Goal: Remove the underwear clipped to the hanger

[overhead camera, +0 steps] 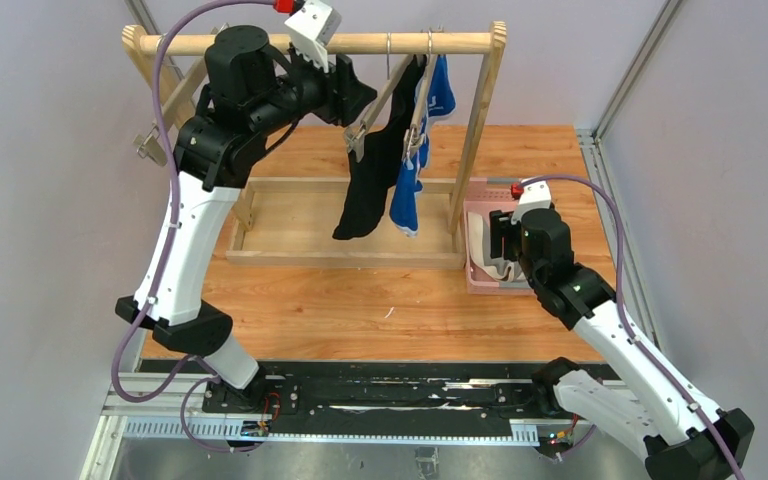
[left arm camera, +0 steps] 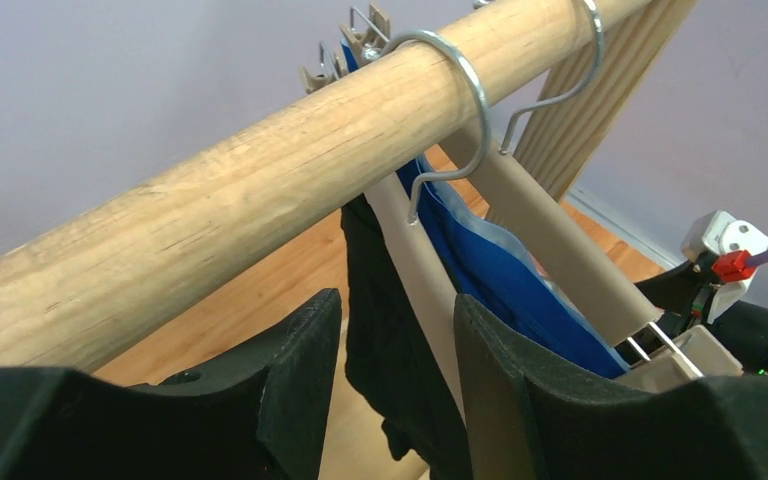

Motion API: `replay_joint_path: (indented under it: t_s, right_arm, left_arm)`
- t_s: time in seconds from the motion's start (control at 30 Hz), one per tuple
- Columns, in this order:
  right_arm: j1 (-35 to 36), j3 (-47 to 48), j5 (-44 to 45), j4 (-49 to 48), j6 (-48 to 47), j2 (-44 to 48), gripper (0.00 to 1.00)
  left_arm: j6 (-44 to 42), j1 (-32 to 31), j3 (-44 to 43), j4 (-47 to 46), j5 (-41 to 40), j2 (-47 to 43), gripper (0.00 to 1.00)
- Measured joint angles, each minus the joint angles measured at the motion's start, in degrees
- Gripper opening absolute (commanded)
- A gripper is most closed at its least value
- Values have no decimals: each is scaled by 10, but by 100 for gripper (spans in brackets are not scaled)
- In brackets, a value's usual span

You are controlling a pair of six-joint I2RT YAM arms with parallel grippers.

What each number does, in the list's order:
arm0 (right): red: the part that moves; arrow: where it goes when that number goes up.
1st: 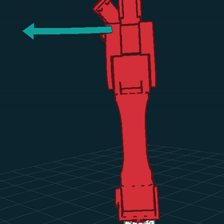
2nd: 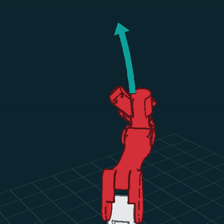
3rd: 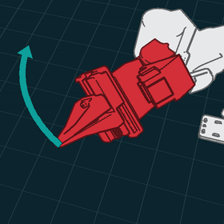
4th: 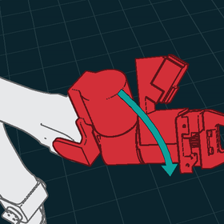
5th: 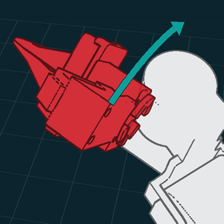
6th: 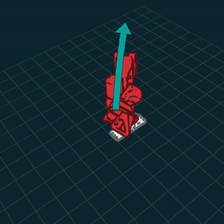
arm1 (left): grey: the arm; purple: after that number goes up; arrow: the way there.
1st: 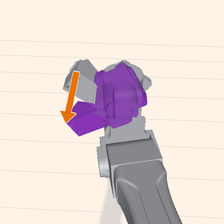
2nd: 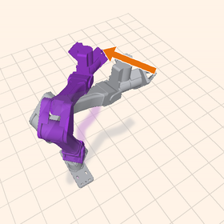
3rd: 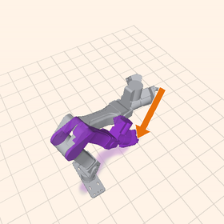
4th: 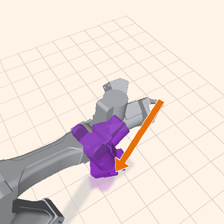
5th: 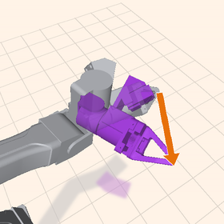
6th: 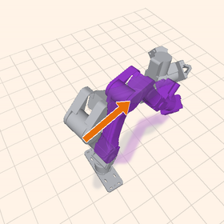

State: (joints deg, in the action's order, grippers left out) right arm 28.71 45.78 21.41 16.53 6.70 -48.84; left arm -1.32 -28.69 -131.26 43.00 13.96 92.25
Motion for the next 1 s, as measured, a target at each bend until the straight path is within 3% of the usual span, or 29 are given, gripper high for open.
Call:
replay_joint_path:
  t_s: [0.33, 0.5, 0.8, 0.87, 1.0]
  right_arm:
    - [0, -14, -9, 1, 5, 12, 65]
    - [0, -15, -9, 0, 5, 19, 65]
    - [0, -15, -9, 0, 5, 23, 65]
    - [0, -16, -9, 0, 5, 23, 65]
    - [0, -21, -9, 0, 5, 26, 65]
  left_arm:
    - [-19, -30, 13, 0, -18, -5, 51]
    - [-29, -38, 22, 0, -34, -5, 43]
    - [-37, -38, 48, 9, -56, -8, 41]
    - [-38, -38, 53, 9, -60, -8, 35]
    - [-42, -38, 54, 9, -67, -8, 10]
